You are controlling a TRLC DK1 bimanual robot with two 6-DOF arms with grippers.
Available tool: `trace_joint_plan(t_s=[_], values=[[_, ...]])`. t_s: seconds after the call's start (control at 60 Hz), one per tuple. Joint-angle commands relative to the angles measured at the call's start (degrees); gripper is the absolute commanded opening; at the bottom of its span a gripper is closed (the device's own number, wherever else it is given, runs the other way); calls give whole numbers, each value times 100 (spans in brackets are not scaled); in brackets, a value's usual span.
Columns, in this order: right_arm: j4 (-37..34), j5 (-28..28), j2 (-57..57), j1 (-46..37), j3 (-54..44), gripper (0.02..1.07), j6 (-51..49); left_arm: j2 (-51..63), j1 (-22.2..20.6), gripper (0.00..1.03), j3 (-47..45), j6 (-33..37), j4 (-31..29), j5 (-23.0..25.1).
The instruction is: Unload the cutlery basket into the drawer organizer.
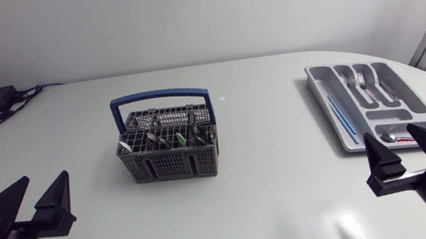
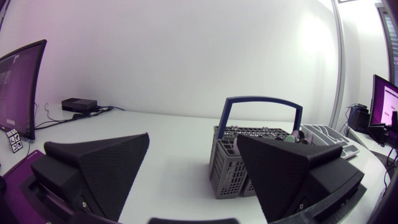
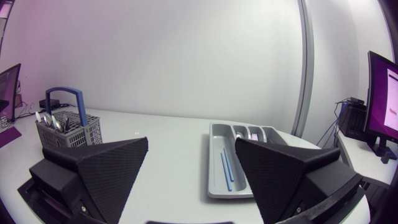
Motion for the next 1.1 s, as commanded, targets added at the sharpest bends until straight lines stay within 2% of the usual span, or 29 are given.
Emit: trace_joint_plan(t_s=[0.0, 0.583, 1.083], values=[[51, 29, -43, 39, -115, 103, -46, -36, -18, 99, -88, -37, 5, -19], [130, 38, -52, 48, -132, 103, 50, -54, 17, 99, -88, -19, 339, -54], [675, 143, 54, 127, -36, 103, -37, 16, 167, 99, 483, -72, 251, -72]])
